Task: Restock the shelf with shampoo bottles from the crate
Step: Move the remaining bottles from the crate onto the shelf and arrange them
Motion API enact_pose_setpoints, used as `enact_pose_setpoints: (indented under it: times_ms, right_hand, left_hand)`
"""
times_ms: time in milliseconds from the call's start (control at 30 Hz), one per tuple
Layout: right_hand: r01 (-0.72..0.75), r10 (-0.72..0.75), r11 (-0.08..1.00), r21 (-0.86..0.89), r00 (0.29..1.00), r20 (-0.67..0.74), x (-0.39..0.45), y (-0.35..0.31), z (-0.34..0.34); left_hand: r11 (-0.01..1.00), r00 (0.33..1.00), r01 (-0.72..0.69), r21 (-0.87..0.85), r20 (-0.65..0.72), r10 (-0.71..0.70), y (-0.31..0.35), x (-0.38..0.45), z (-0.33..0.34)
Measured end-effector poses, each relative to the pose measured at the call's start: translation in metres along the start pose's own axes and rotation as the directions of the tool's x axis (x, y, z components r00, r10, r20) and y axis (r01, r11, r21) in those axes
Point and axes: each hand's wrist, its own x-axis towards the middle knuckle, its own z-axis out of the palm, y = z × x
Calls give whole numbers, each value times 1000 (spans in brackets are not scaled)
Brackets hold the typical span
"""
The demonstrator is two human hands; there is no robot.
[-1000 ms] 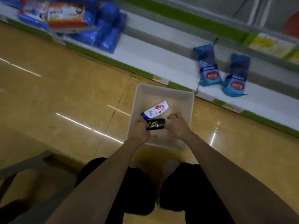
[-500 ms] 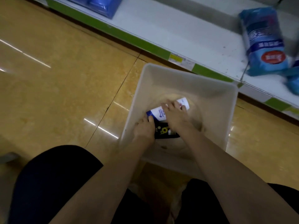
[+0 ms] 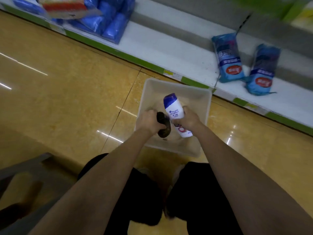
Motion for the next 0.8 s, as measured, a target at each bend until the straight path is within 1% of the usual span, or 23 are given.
enact_pose_setpoints:
  times_ms: [67,133,167,233,267,333,400,433,567,700,800]
  right_hand:
    - [-27,30,986,166,1000,-11,-43,-22,-26]
    - [-58,64,960,274,998,-12,-87,-46,-54]
    - [-58,63,950,306,998,-4,-104,-56,-65]
    - [-54,55,931,362,998,8,-147,-83,-95]
    - [-52,50,918,393,999,13,-172,-100,-109]
    - [-24,18,902,431,1000,19,-213,-132,-134]
    - [18,-13,897,442,1000,-15,-254,-167,-157]
    - [39,-27,894,447,999,-33,-274,-185,-168]
    - [150,-145,858,491,988,-48,-339,-248,-211]
    - [264,-236,846,463,965,-117,-394,-299,-256]
    - [351,-308,830,434,936,-168,-430,-329,-289]
  left_hand:
    - [992,1000,-15,-124,-19,13,19,-32,-41]
    - [949,1000,9,-314,-3,-10,38,-65,-83]
    - [893,999,51,-447,22,-46,47,-79,-102]
    - [717,991,127,-686,68,-111,66,-113,-146]
    - [632,989,147,-761,92,-119,78,-130,-169]
    - [511,988,151,-846,114,-104,100,-158,-211]
    - [429,994,105,-897,78,-80,122,-185,-257]
    - [416,997,73,-906,51,-64,133,-197,-280]
    - [424,1000,-24,-905,-16,21,167,-234,-358]
    - [430,993,-110,-896,-78,92,201,-261,-423]
    - [410,970,-231,-882,-177,166,231,-279,-463]
